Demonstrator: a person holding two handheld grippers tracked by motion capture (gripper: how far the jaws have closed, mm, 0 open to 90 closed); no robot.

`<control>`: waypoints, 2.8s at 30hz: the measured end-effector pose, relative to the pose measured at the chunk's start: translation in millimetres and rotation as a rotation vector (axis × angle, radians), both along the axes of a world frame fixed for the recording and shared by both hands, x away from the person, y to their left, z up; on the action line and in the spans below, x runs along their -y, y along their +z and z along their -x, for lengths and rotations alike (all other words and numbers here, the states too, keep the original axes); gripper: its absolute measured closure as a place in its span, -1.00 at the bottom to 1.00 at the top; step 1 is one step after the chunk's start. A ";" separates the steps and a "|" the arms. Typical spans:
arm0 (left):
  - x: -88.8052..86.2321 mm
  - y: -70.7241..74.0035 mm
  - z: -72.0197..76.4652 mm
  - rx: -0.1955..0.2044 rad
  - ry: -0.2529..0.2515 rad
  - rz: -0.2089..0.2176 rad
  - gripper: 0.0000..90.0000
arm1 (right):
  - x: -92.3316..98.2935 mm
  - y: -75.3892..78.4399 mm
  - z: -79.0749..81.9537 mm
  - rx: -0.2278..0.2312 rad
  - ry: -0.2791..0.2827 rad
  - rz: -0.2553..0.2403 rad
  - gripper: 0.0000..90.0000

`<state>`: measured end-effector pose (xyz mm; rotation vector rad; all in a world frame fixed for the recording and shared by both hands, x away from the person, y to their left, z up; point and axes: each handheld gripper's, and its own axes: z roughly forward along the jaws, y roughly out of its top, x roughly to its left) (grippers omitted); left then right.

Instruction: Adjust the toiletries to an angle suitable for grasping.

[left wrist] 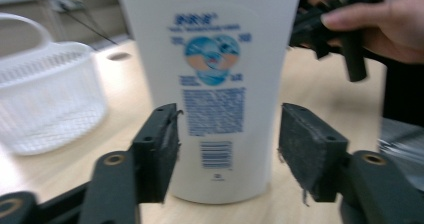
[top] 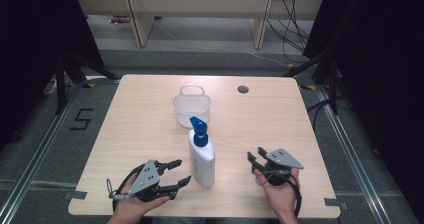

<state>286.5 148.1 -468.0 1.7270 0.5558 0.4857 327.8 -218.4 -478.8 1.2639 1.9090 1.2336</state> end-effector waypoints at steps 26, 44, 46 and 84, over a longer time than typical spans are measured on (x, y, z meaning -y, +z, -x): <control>56.3 22.7 32.0 0.081 -0.074 0.007 0.89 | 40.0 -30.3 -1.5 0.015 -0.159 -0.008 0.11; 49.7 17.3 11.4 0.048 -0.006 -0.010 0.99 | 38.5 -30.2 1.0 -0.029 -0.179 -0.037 0.11; 50.2 17.5 10.5 0.046 -0.009 -0.013 0.99 | 41.6 -31.5 -2.2 0.006 -0.170 0.007 0.11; 63.6 58.8 12.0 0.108 0.091 0.118 0.30 | 44.7 -32.6 -2.9 0.013 -0.193 -0.013 0.02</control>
